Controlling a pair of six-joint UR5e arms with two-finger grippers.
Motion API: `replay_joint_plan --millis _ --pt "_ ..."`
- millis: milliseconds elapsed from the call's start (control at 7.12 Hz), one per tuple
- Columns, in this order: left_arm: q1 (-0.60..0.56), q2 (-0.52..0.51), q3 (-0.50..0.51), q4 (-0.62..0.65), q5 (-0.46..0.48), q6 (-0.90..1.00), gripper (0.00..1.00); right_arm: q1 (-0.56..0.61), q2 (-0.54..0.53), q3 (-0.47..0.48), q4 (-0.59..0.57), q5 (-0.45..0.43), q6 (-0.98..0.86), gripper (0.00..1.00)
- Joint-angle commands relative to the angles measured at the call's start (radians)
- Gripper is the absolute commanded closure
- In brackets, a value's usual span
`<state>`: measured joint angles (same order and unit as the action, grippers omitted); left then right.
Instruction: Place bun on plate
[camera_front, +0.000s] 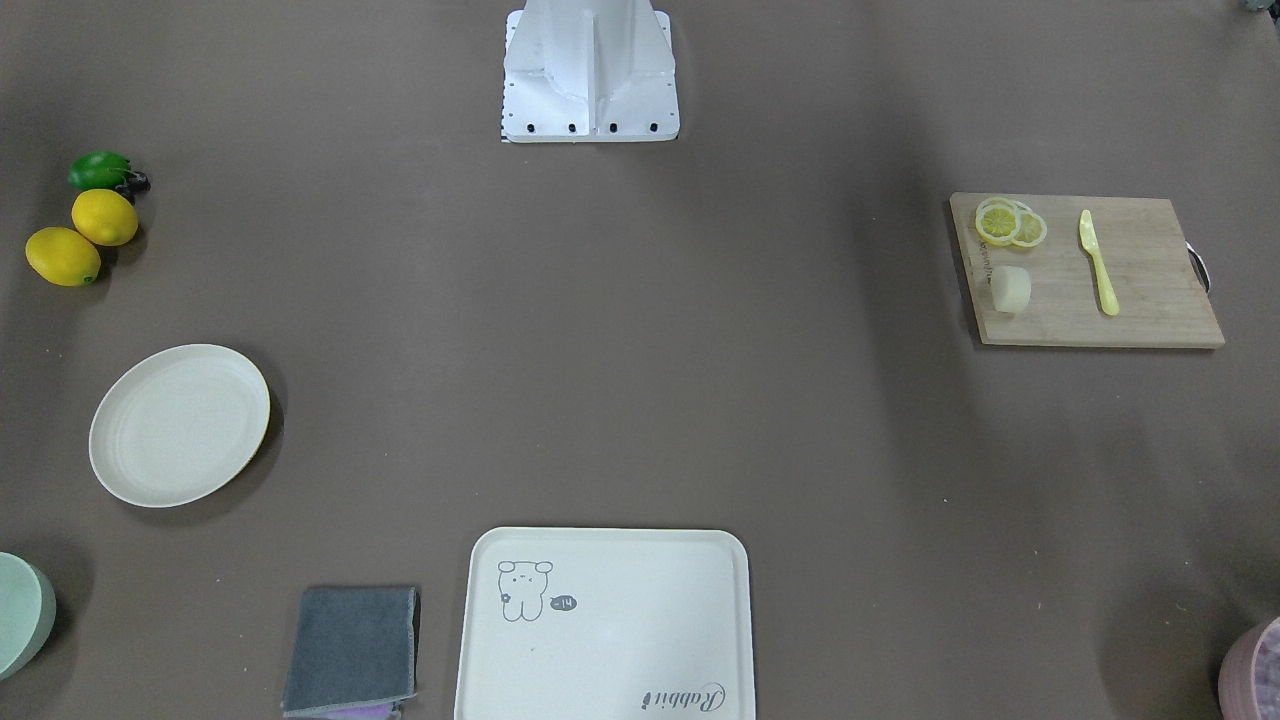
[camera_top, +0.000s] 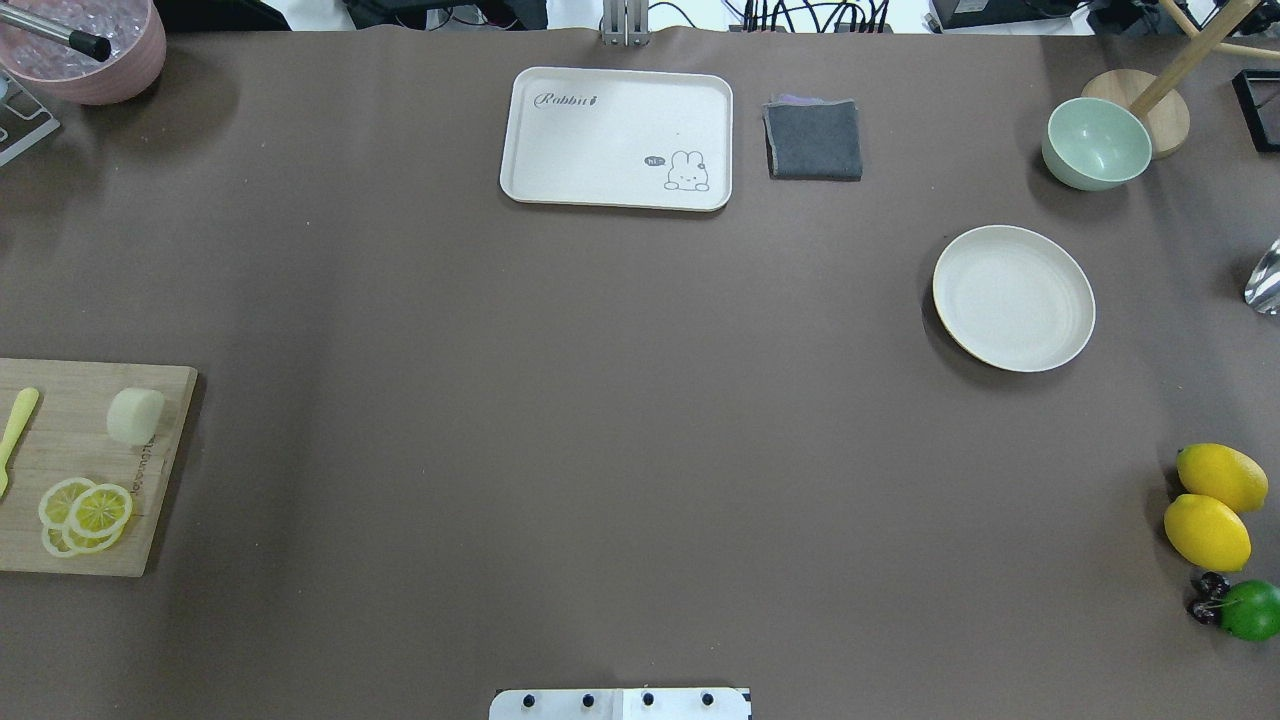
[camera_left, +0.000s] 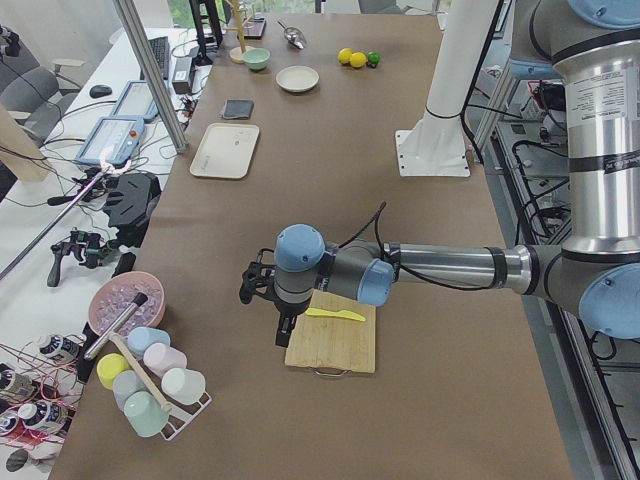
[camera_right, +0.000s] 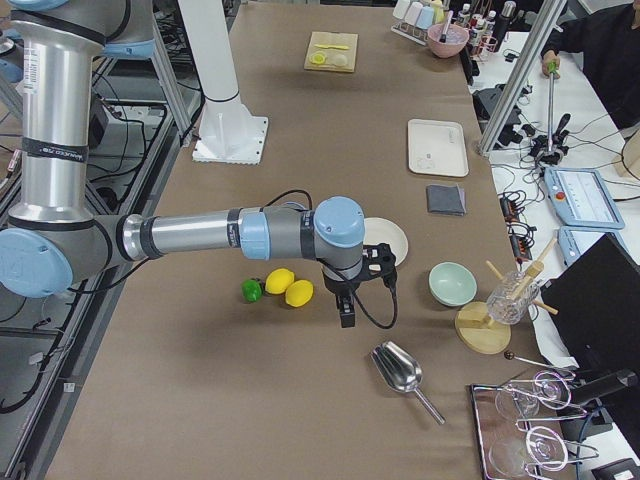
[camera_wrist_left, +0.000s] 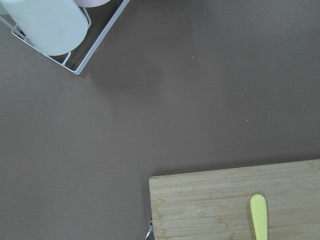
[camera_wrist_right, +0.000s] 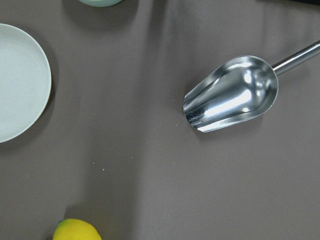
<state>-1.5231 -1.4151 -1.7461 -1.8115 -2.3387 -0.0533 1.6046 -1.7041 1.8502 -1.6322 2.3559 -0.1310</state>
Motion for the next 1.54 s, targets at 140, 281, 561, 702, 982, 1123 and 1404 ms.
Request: replay_joint_plan --millis 140,281,561,702,982,1123,1404 --pt "0.006 0.013 -0.001 -0.018 0.002 0.001 0.02 0.0 -0.008 -0.005 0.0 0.039 -0.005 0.0" --pt "0.012 0.022 -0.003 -0.034 0.001 0.0 0.02 0.0 -0.008 -0.003 0.002 0.04 -0.005 0.0" --pt "0.02 0.031 -0.001 -0.046 0.002 -0.002 0.02 0.0 -0.015 -0.002 0.002 0.04 -0.007 0.0" --pt "0.02 0.03 0.008 -0.049 0.002 0.001 0.02 0.0 -0.022 -0.002 0.002 0.04 -0.007 0.0" --pt "0.018 0.03 0.008 -0.048 0.002 -0.002 0.02 0.0 -0.022 -0.002 0.0 0.04 -0.007 0.0" --pt "0.02 0.03 0.005 -0.049 0.002 0.001 0.02 0.0 -0.023 0.0 0.0 0.04 -0.007 0.0" --pt "0.018 0.03 0.008 -0.049 0.002 -0.002 0.02 0.0 -0.023 -0.002 0.0 0.04 -0.007 0.0"
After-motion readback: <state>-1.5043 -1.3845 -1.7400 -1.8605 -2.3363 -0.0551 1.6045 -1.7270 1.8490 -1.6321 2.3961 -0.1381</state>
